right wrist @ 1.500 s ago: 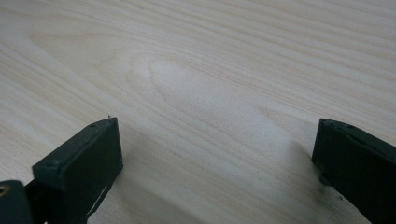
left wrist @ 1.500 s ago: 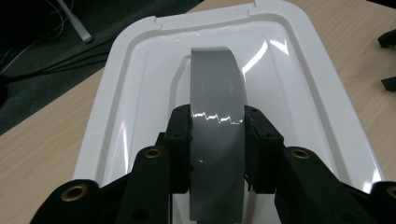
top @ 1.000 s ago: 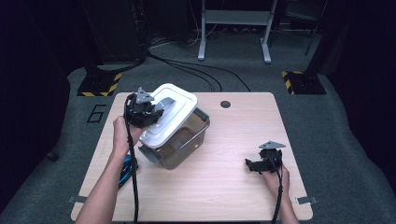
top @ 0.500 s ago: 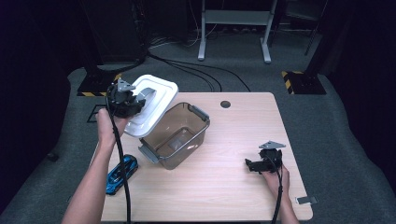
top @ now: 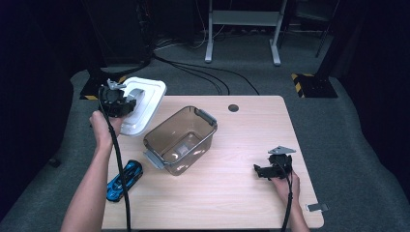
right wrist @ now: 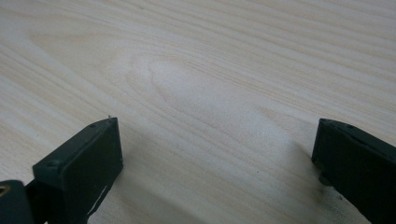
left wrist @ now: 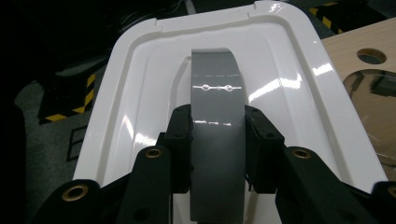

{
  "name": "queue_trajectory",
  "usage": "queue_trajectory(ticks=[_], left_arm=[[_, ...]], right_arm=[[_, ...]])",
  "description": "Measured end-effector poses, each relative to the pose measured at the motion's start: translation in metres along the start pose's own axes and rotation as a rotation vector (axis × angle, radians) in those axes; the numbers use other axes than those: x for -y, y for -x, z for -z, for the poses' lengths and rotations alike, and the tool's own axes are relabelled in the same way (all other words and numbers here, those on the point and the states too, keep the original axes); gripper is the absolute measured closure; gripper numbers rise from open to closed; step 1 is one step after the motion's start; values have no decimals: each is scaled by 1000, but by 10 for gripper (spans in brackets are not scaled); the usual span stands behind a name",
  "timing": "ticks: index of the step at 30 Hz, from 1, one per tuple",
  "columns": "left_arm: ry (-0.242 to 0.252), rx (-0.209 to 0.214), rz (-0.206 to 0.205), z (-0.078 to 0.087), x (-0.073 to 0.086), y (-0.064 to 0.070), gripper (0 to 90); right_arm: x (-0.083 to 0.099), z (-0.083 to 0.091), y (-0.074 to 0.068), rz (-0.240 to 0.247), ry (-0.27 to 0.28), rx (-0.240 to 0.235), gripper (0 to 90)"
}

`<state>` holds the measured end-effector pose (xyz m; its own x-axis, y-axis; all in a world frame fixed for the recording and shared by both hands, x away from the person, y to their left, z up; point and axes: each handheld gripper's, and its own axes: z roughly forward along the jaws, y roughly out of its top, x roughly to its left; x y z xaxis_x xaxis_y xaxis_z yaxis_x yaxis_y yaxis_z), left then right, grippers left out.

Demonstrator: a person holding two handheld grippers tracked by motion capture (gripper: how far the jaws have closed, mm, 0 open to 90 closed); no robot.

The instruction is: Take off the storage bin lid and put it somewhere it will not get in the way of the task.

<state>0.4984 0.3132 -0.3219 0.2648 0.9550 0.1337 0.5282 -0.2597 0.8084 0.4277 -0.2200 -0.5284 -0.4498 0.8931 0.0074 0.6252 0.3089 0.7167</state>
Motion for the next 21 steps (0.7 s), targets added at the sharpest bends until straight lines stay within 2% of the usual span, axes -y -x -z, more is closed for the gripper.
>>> queue_trajectory(ticks=[6,11,17,19,21], left_arm=[[-6,-43,38,-10,7,-10,667],[-17,-84,47,-21,15,-18,667],[-20,-105,58,-32,23,-24,667],[-20,-110,84,-38,29,-27,667],[-17,-110,92,-40,31,-28,667]], right_arm=[[0,0,0,1,1,1,9],[0,0,0,0,0,0,9],[0,0,0,2,0,1,9],[0,0,0,4,0,3,9],[0,0,0,3,1,1,10]])
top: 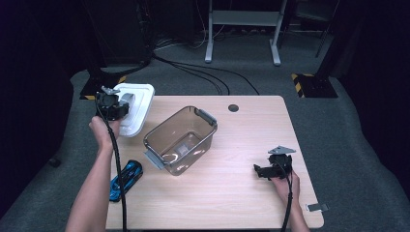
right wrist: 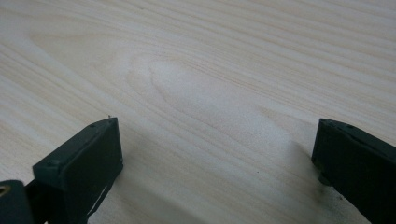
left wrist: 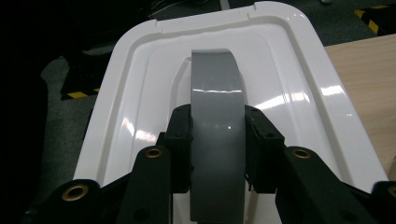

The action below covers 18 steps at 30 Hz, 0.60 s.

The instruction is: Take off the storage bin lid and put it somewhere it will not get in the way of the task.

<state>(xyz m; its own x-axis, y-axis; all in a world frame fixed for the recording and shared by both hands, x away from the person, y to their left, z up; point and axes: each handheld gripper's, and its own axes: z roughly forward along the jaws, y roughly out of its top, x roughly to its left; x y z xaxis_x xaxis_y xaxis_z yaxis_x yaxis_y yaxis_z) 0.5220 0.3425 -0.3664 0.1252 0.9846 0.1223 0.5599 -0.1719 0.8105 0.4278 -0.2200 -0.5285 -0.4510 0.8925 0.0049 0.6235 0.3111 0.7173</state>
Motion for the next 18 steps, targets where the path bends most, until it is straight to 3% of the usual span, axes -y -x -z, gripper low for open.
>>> queue_trajectory(ticks=[18], left_arm=[[-75,7,73,-39,39,-8,667]], right_arm=[[0,0,0,1,-1,0,12]])
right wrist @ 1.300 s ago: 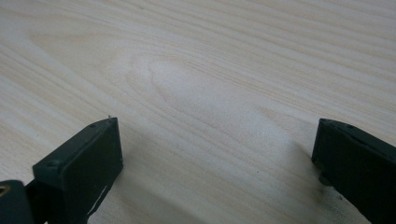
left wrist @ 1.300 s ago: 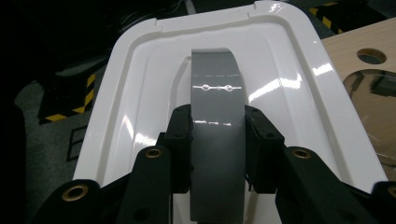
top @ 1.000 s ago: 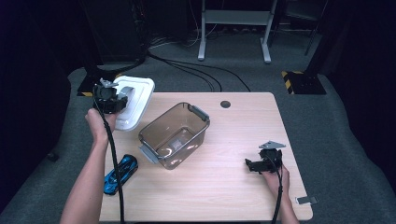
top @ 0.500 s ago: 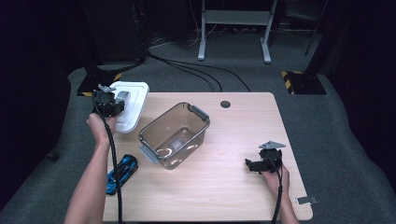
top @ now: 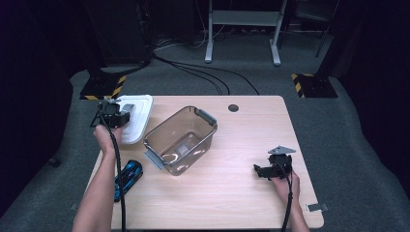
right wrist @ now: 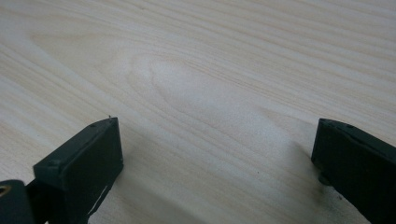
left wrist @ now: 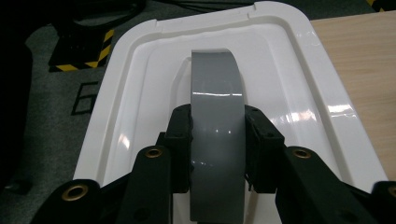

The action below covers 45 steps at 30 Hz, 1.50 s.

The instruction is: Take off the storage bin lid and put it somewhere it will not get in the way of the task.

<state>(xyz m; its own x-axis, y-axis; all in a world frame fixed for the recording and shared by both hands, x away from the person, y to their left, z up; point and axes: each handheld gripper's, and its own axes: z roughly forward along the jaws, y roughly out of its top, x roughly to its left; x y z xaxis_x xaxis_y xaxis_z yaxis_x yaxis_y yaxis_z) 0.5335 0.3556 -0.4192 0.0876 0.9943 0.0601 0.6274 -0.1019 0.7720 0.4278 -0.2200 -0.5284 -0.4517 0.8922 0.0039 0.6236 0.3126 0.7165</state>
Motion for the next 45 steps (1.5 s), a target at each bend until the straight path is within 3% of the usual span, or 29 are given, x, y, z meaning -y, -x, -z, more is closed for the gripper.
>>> queue_trajectory(ticks=[12,25,28,39,45], left_arm=[[-42,3,12,-20,20,-1,667],[-124,24,-12,-38,32,6,667],[-152,27,-40,-41,35,6,666],[-211,57,-31,-49,43,4,665],[-206,67,-26,-51,46,3,662]], right_arm=[[0,0,0,-3,0,-2,12],[0,0,0,-3,1,-2,13],[0,0,0,-3,0,-2,13],[0,0,0,-2,0,-3,14],[0,0,0,-2,1,-3,15]])
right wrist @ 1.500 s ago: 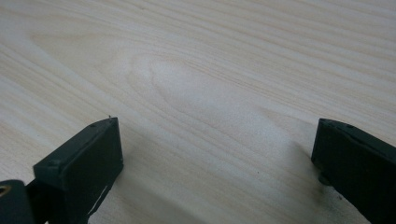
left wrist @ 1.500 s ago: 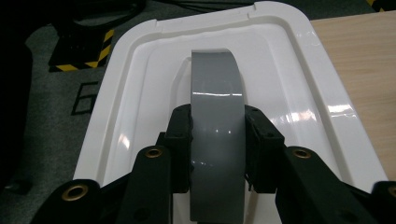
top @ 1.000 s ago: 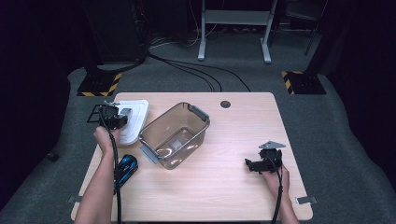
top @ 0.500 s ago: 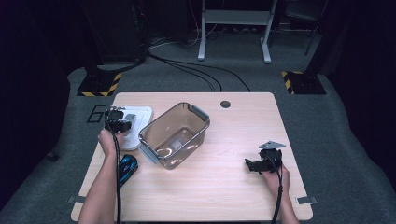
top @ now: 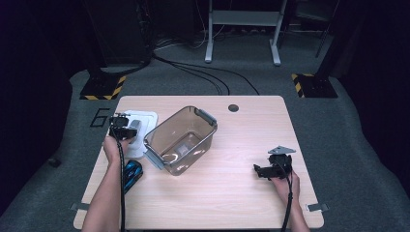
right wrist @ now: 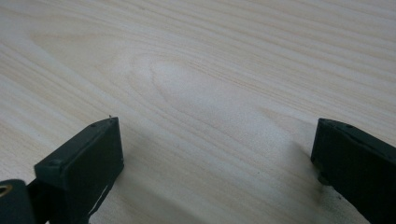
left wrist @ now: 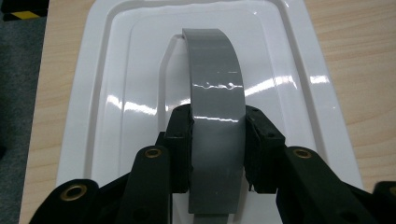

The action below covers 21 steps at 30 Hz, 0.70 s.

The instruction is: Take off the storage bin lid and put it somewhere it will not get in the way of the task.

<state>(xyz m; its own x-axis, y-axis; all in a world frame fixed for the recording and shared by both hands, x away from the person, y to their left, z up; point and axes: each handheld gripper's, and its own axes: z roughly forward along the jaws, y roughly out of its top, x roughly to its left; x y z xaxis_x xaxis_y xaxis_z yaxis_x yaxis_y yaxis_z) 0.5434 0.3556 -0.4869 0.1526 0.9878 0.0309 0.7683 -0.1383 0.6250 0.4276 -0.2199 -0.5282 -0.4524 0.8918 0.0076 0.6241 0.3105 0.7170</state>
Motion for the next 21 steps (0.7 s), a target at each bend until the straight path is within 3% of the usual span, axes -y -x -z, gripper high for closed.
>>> queue_trajectory(ticks=[2,8,13,17,21], left_arm=[[3,15,14,1,0,-2,642],[-2,36,46,6,-1,-5,412],[26,58,29,17,-2,-8,300],[20,105,-10,25,0,-10,175],[32,129,0,32,2,-12,139]], right_arm=[[0,0,0,0,0,0,14],[0,0,0,0,0,0,15],[0,0,0,0,0,0,15],[0,0,0,1,1,1,16],[0,0,0,1,1,1,16]])
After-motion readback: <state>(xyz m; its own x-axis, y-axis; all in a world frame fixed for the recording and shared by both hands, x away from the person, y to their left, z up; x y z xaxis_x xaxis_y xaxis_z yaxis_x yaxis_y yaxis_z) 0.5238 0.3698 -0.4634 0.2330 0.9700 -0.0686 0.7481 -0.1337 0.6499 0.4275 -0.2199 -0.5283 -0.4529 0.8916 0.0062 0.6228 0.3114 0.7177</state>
